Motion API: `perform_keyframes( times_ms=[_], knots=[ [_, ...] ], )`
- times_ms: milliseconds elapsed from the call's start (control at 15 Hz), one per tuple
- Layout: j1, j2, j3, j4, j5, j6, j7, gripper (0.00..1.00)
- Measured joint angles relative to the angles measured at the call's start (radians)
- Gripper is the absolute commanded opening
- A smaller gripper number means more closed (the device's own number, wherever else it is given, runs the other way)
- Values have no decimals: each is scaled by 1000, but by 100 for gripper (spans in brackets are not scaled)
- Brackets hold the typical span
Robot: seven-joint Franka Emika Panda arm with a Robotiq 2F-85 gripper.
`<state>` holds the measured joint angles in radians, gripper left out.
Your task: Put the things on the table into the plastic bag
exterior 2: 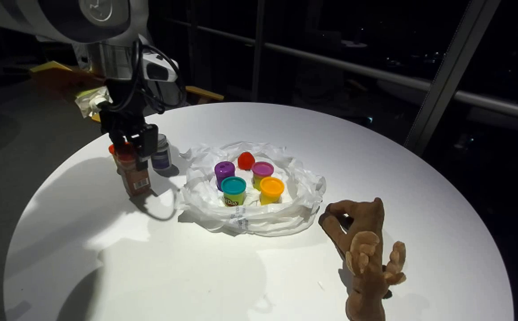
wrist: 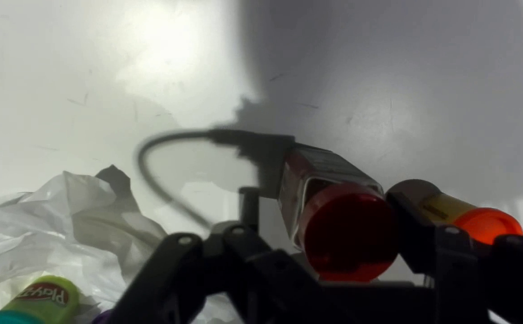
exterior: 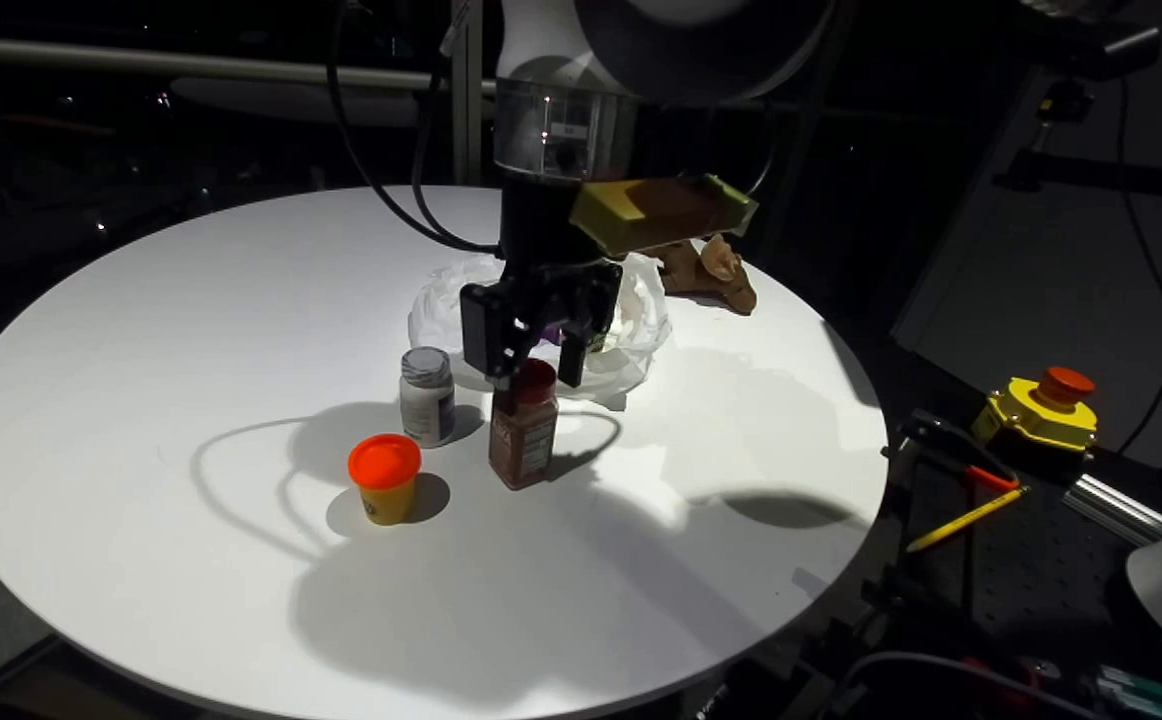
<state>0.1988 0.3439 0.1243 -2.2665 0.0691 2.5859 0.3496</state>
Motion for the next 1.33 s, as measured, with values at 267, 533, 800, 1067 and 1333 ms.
perform_keyframes(
  times_ms=[267, 533, 800, 1067, 1333],
  knots=[
    [1, 2, -25, 1, -12, 29, 1, 26],
    [3, -4, -46, 2, -36, 34, 2, 26],
    [30, -86, -119, 14, -185, 17, 96, 26],
    [-3, -153, -164, 79, -218, -12, 110, 26],
    [-56, -82, -192, 166, -219, -12, 110, 26]
  ],
)
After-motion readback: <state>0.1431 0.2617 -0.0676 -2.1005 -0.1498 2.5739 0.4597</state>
